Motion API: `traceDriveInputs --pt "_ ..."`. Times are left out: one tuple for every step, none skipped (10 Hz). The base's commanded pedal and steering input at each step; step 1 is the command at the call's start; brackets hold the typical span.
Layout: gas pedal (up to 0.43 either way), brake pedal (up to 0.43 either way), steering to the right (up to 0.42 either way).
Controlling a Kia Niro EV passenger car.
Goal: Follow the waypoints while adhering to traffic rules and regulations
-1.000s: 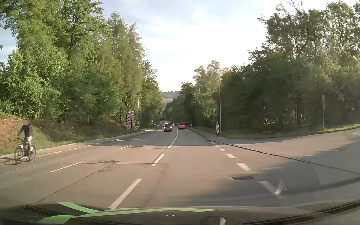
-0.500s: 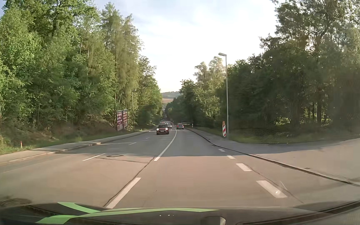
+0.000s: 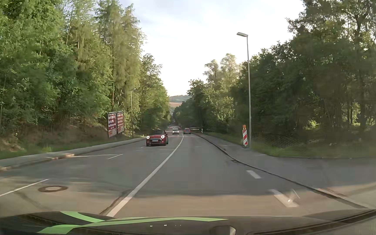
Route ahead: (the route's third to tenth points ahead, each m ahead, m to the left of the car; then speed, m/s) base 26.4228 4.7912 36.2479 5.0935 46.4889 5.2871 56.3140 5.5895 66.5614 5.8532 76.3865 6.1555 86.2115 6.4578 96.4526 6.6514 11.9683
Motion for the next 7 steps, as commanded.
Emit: traceDriveInputs --pt "0.000 0.110 -0.009" --pt "0.000 0.067 -0.010" --pt "0.000 0.049 -0.010" --pt "0.000 0.037 -0.011" --pt "0.000 0.043 -0.012" --pt "0.000 0.061 -0.012" --pt "0.000 0.067 -0.012"
